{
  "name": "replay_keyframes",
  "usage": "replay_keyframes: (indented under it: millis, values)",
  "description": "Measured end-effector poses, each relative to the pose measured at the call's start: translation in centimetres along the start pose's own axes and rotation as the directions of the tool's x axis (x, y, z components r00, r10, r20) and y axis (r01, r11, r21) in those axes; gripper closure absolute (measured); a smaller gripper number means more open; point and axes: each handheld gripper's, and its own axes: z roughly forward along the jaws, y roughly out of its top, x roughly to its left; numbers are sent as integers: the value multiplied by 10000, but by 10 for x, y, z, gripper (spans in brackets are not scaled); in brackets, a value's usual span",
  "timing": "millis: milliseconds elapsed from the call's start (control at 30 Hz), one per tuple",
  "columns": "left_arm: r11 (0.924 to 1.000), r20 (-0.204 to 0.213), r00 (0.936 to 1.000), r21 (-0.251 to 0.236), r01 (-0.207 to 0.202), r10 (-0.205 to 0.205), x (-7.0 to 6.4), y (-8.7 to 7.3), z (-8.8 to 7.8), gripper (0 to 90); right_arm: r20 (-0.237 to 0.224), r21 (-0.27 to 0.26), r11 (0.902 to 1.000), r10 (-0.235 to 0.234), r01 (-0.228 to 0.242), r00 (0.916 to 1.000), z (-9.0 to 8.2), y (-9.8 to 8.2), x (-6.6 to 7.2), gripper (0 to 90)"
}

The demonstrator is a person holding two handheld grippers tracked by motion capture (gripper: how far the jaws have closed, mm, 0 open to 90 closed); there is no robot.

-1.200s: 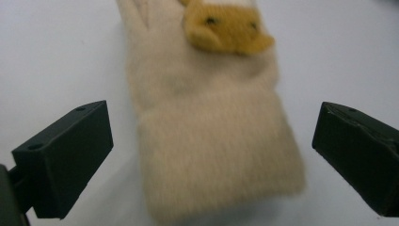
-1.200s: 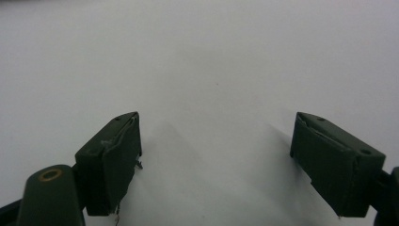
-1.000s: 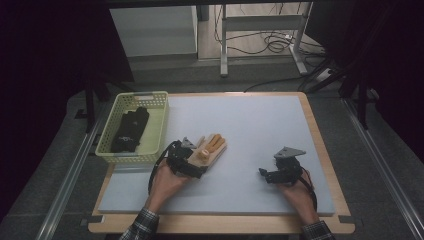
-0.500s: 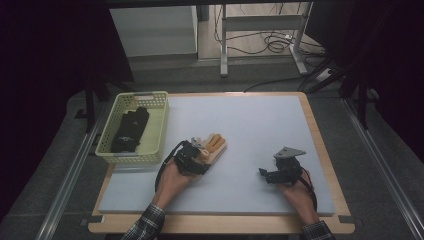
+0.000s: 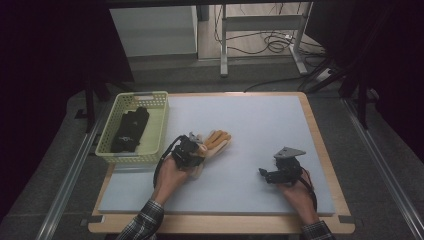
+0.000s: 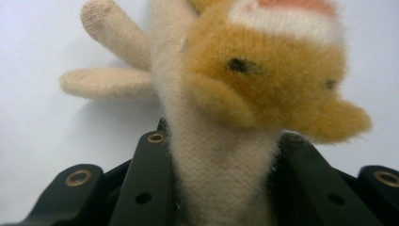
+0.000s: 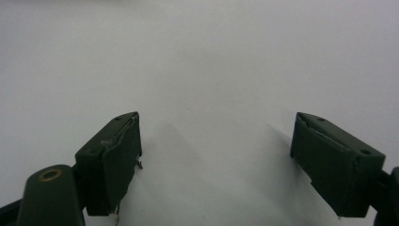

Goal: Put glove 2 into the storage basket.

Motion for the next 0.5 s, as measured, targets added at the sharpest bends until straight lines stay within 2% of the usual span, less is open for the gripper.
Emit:
replay_keyframes:
  millis: [133,267,500]
  values:
    - [9999,-165,9999,-93,-54,53,2,9,-8,712,1,-1,10000,-6,6,10000,0,0,0,166]
    - [9997,-342,9994,-219,72,-79,5,19,-19,711,0,1,10000,-4,4,10000,0,0,0,165]
    - [9991,-791,9963,-310,303,-327,19,34,-39,706,6,-7,10000,-24,24,10000,0,0,0,165]
